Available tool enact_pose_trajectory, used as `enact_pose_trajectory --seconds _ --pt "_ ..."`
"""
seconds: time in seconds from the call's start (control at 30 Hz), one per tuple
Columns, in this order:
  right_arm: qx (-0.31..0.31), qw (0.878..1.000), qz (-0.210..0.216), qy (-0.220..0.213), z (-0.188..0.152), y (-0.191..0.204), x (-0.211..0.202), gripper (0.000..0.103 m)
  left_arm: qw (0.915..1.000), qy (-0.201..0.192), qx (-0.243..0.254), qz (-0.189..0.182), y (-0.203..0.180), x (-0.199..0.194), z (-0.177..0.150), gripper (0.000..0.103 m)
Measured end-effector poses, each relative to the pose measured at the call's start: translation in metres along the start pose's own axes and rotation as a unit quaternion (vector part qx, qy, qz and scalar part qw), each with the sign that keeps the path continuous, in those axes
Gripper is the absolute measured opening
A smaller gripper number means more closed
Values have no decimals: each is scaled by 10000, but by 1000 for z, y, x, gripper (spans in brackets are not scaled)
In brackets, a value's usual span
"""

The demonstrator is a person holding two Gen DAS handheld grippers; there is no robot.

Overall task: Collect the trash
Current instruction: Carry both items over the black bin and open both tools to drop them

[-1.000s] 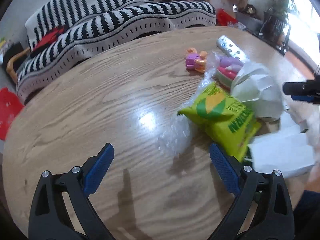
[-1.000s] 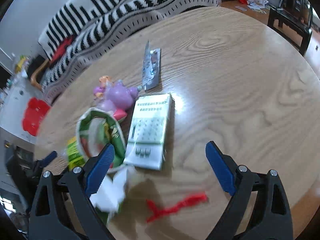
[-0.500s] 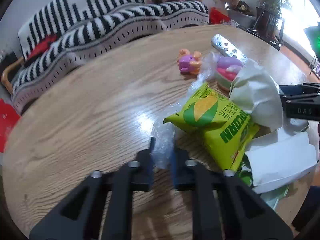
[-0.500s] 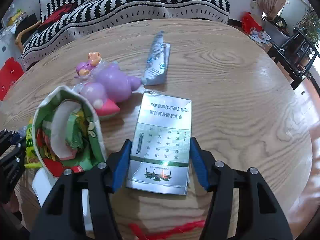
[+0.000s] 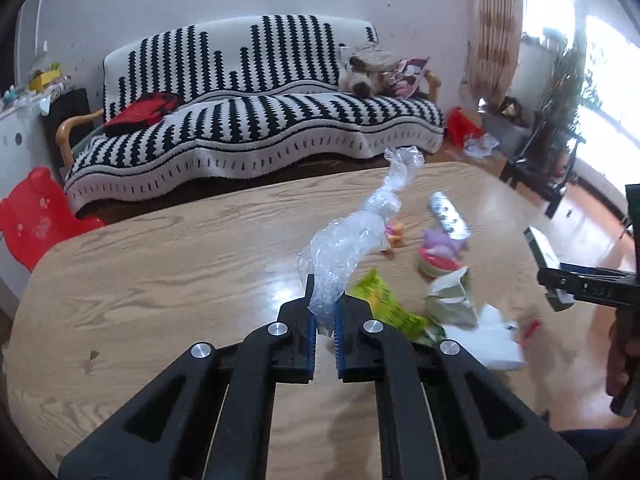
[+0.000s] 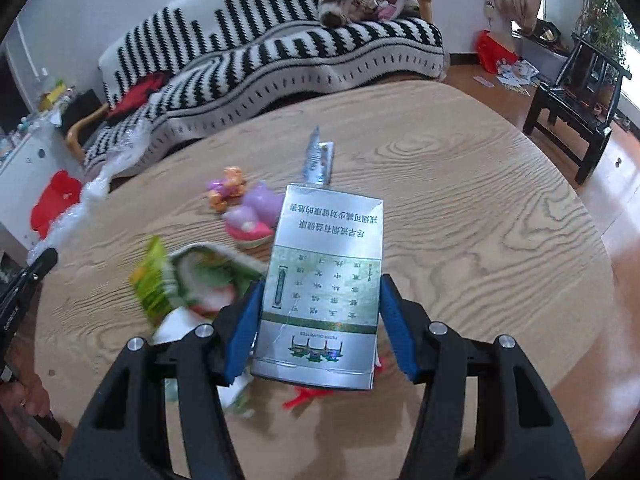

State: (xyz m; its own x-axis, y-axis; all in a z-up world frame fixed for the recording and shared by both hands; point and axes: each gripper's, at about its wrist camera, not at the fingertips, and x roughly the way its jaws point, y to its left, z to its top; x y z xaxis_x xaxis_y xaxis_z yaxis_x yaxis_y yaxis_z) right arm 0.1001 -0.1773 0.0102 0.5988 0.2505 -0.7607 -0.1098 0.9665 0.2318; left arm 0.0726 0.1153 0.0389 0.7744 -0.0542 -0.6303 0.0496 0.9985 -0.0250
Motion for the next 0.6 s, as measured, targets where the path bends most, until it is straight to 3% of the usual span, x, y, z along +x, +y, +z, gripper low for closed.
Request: enact_pose_trajectory --seconds 0.3,0.6 --pt "-238 9994 227 -146 -55 5 -75 57 9962 387 300 -720 -44 -47 -45 6" --pt "-277 9988 412 9 -143 -10 -129 58 9799 714 976 -1587 -107 -96 -117 6"
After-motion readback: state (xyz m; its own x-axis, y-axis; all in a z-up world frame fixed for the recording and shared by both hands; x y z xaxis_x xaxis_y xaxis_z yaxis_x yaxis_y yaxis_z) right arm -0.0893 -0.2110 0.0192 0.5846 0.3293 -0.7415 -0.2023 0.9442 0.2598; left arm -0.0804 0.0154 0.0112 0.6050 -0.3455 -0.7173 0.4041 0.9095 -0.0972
